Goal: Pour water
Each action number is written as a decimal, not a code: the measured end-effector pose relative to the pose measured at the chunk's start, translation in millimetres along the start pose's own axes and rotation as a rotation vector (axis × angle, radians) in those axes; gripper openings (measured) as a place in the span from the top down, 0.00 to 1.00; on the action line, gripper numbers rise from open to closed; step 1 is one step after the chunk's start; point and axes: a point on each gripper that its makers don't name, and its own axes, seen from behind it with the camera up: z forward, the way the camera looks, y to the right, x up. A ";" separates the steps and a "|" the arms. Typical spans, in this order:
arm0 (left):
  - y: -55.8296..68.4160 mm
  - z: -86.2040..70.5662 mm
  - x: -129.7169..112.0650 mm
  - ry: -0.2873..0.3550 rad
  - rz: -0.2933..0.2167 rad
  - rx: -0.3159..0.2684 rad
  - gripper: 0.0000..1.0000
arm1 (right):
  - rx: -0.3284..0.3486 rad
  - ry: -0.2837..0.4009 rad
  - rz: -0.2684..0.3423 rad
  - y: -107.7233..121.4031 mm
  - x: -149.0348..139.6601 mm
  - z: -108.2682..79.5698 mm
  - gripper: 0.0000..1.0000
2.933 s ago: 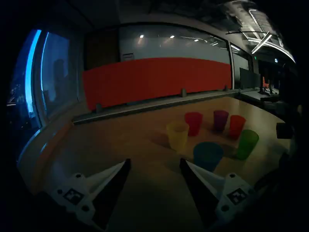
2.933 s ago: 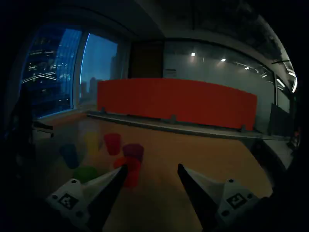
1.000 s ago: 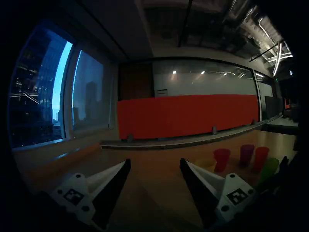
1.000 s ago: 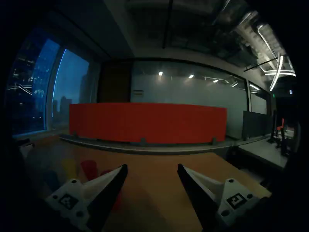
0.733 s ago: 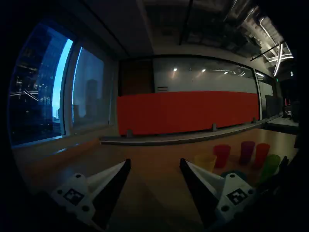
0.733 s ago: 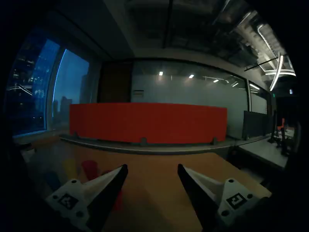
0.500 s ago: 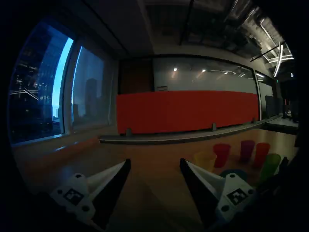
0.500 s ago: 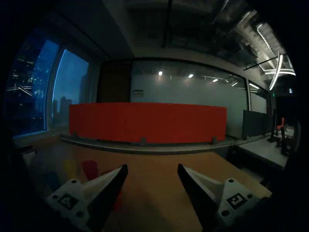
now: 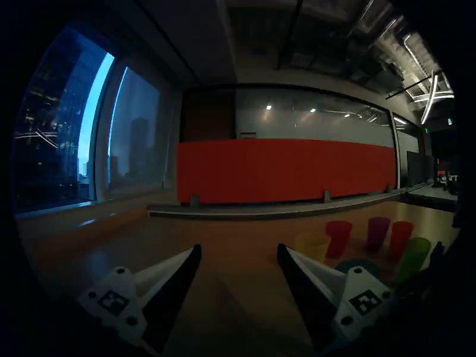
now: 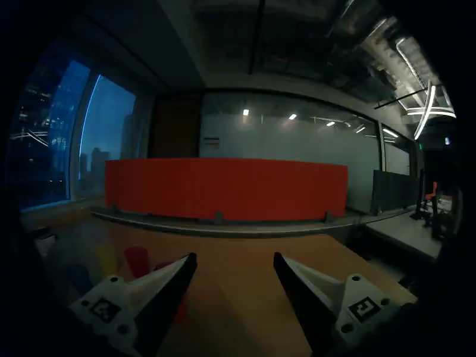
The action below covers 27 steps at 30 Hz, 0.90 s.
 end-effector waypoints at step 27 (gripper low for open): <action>1.6 0.2 -1.1 -0.002 -0.012 -0.015 0.06 | 0.002 0.007 0.003 2.0 1.2 -7.2 0.00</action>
